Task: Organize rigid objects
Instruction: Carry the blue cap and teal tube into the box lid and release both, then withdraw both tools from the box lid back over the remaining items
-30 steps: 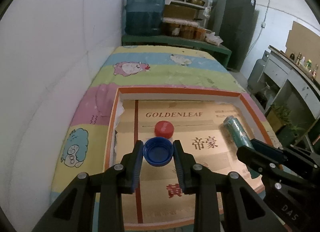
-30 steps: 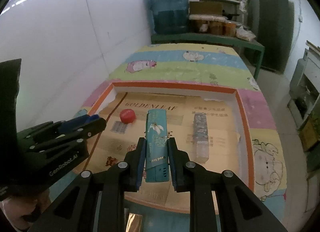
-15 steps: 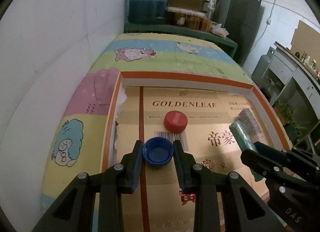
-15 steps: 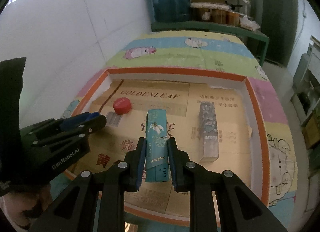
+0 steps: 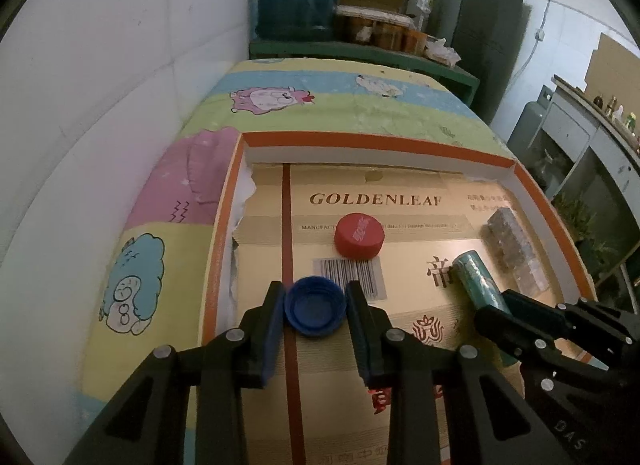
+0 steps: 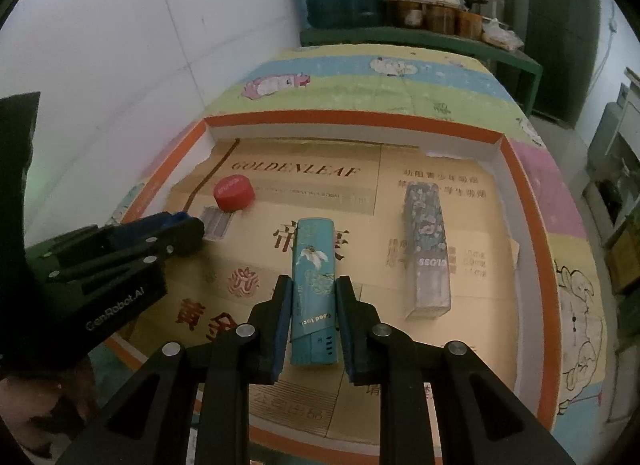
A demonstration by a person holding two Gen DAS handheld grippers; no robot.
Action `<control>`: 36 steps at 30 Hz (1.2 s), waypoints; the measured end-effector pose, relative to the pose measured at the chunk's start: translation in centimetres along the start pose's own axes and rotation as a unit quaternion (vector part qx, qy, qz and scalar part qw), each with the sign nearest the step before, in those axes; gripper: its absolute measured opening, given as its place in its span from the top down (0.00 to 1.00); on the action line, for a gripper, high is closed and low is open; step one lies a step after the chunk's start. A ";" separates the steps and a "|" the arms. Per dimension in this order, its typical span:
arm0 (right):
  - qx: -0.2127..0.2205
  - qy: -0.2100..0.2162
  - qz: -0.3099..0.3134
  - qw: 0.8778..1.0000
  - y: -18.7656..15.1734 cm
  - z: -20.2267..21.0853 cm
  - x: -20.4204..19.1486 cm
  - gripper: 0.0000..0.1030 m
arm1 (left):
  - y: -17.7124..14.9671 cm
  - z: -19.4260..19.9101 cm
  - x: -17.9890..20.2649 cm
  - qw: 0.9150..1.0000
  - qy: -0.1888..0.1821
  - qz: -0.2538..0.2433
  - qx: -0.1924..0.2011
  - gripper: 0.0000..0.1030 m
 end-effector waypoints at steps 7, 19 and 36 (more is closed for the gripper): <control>-0.001 -0.006 -0.001 1.000 0.0 -0.1 0.1 0.73 | 0.0 0.2 -0.2 1.000 -0.024 0.002 -0.003 0.63; 0.011 -0.007 -0.001 1.000 -0.4 1.5 -0.1 0.67 | -0.4 2.2 0.4 1.000 -0.024 -0.015 0.013 0.49; 0.027 -0.011 -0.011 1.000 -3.4 5.4 -1.0 0.66 | -3.2 7.4 1.3 0.998 -0.025 -0.043 0.049 0.49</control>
Point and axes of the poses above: each gripper's, at about its wrist camera, not at the fingertips, and z roughly against the way its jaws point, x to its right, y to its top, the point moved 6 cm from there along -z, roughly the way its jaws point, and after that the axes turned 12 degrees about -x, right-handed, at the moved point
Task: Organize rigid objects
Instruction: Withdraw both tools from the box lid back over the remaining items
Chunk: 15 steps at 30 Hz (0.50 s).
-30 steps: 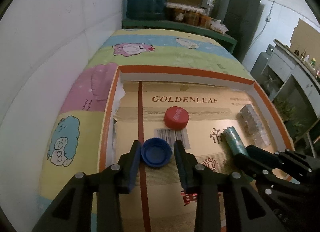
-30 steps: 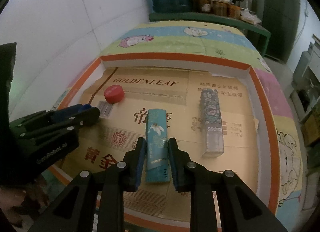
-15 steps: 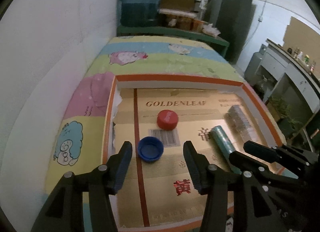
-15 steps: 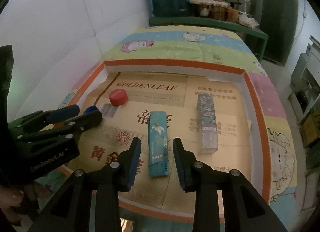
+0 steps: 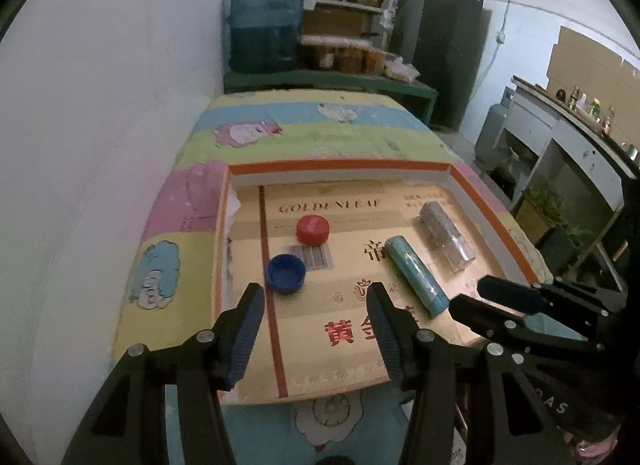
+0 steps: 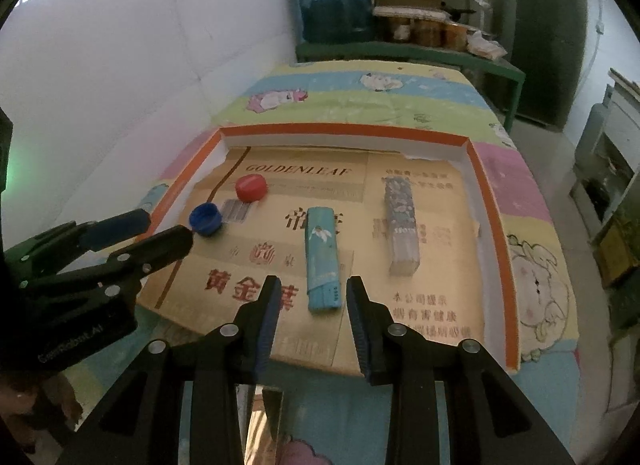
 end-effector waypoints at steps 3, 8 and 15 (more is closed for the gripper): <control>0.004 -0.002 -0.002 1.000 -0.5 0.8 -0.3 0.66 | -0.4 1.2 -0.1 1.000 0.008 0.006 0.009 0.49; 0.011 -0.003 -0.002 1.000 -1.2 2.1 -0.7 0.66 | -1.0 2.9 0.3 1.000 0.009 0.003 0.023 0.49; 0.022 -0.006 -0.001 1.000 -2.3 4.1 -1.4 0.66 | -2.0 5.1 0.1 0.999 -0.005 0.028 0.033 0.49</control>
Point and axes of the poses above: each gripper's, at about its wrist camera, not at the fingertips, and z roughly against the way its jaws point, x to its right, y to its top, the point moved 6 cm from there along -z, roughly the way its jaws point, and after that the axes turned 12 degrees about -x, right-handed, at the moved point
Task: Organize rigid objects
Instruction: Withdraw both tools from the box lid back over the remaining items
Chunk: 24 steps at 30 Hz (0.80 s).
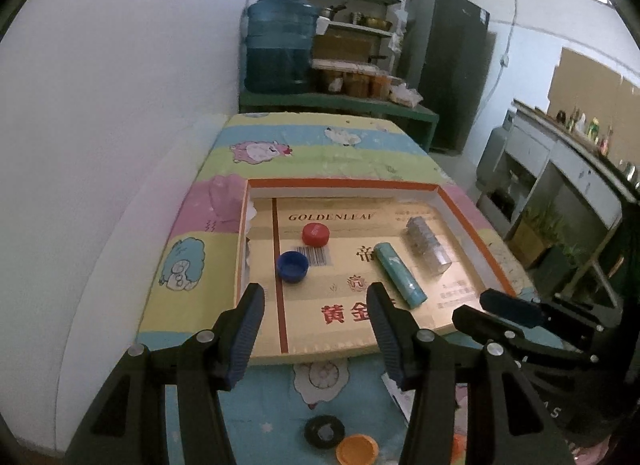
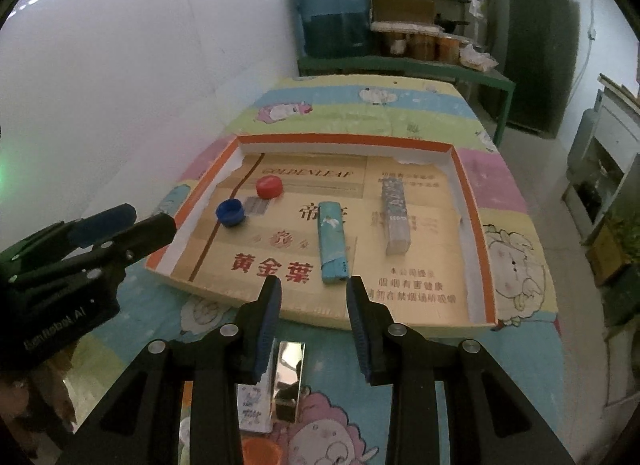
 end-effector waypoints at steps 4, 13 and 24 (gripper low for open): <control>0.006 -0.003 0.000 1.000 -0.7 1.2 -0.3 0.66 | -0.6 1.2 -0.4 1.000 0.001 0.008 0.008 0.49; 0.023 -0.008 0.005 1.000 -2.4 3.9 -1.1 0.66 | -1.8 4.1 -0.2 1.000 -0.005 0.009 0.028 0.49; 0.024 -0.018 0.006 1.000 -5.3 5.6 -1.9 0.42 | -4.1 6.4 -0.1 0.999 0.005 0.006 0.035 0.49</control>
Point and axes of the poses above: each gripper's, at about its wrist camera, not at the fingertips, and z roughly against the way its jaws point, x to its right, y to its top, the point moved 6 cm from there along -z, roughly the way its jaws point, and after that the axes turned 12 degrees about -x, right-handed, at the moved point
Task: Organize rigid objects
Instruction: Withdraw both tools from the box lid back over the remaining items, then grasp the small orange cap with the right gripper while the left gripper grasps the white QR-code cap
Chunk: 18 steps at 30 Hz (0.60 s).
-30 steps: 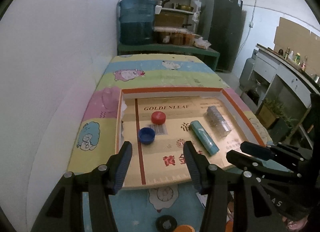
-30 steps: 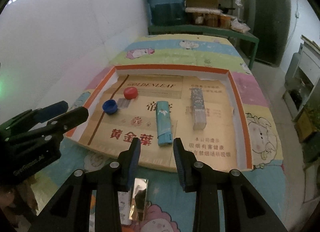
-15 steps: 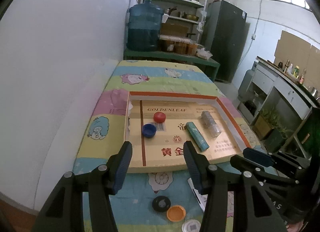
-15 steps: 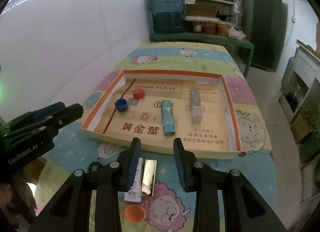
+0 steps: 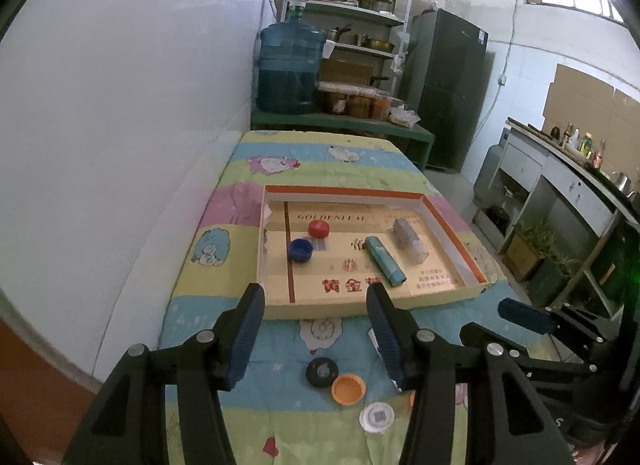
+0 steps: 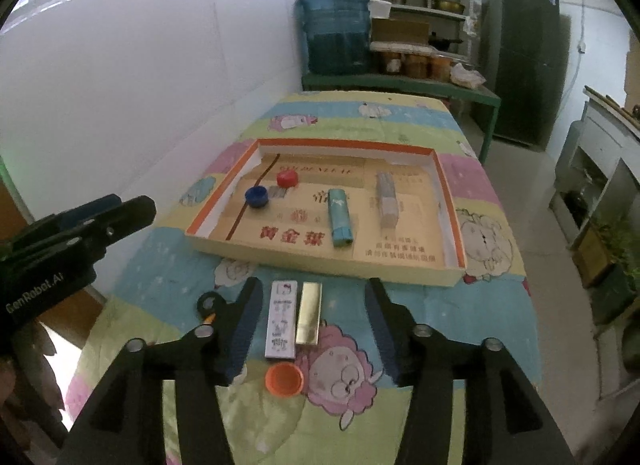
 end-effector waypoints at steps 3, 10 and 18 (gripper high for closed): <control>-0.003 -0.001 -0.003 1.000 -0.9 0.1 0.0 0.39 | -0.7 0.4 -0.1 1.000 0.004 0.001 0.000 0.49; -0.023 -0.001 -0.001 1.000 -3.6 -0.7 -0.2 0.38 | -2.9 0.0 0.3 1.000 0.000 -0.005 -0.015 0.49; -0.043 -0.001 0.003 0.999 -5.9 -1.9 -0.2 0.38 | -5.5 -0.8 0.9 0.999 -0.012 -0.010 -0.031 0.49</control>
Point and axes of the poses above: each gripper's, at about its wrist camera, not at the fingertips, and z roughly against the way its jaws point, x to its right, y to its top, the point moved 6 cm from there along -z, roughly the way its jaws point, and after that the axes turned 12 degrees about -x, right-handed, at the moved point
